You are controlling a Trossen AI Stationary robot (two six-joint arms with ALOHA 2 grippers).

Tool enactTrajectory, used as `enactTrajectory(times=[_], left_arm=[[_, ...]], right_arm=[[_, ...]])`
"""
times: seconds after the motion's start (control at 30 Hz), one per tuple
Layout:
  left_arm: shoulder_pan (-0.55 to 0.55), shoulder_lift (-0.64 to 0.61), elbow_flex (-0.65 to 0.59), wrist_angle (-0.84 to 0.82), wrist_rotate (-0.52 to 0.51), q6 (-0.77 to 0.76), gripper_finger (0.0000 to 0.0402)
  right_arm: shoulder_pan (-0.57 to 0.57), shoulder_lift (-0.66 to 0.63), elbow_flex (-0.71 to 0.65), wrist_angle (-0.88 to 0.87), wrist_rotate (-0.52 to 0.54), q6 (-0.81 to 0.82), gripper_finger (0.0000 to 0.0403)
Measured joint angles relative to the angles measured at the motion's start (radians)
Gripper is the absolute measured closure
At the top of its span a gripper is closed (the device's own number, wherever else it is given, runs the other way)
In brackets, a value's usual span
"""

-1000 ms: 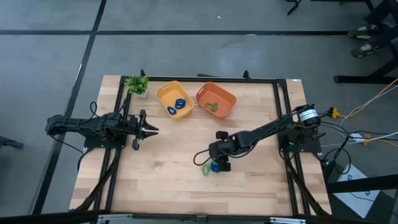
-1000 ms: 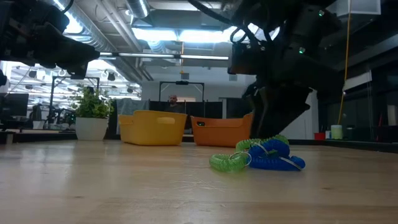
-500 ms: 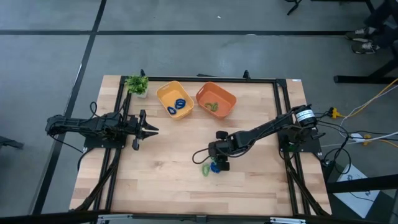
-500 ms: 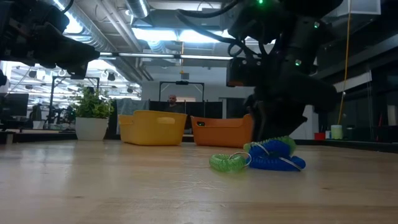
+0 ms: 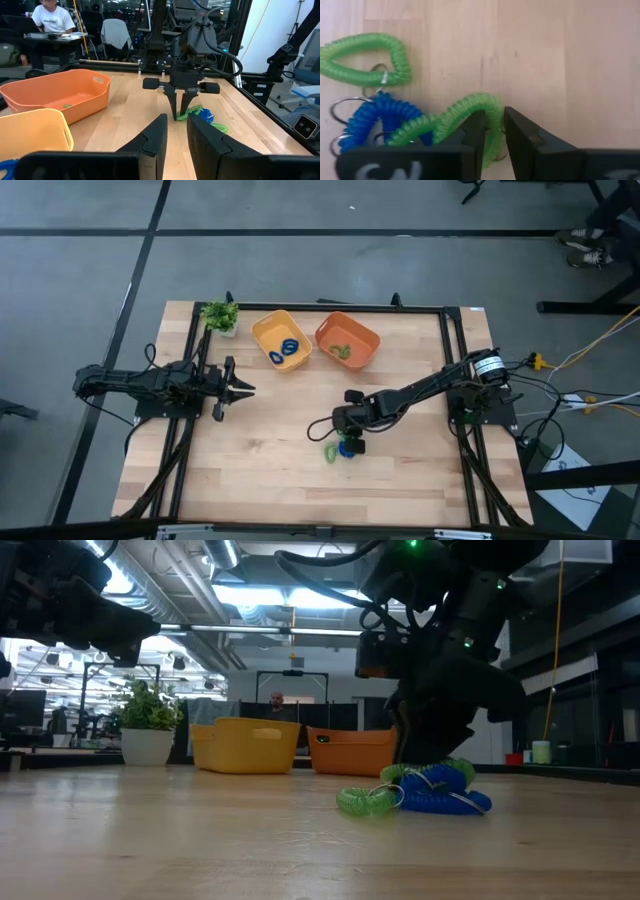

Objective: Sort spring keychains
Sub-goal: Put the green spring keychain into the orange bin

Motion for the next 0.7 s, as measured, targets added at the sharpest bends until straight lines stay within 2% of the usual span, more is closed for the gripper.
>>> enactTrajectory(times=[0.27,0.7], left_arm=[[0.000,0.000,0.000,0.000,0.000,0.000,0.0331],[0.000,0.000,0.000,0.000,0.000,0.000,0.0331]], right_arm=[[-0.016,0.000,-0.001,0.014,-0.023,-0.012,0.0392],[-0.032,0.000,-0.001,0.012,-0.031,-0.047,0.0393]])
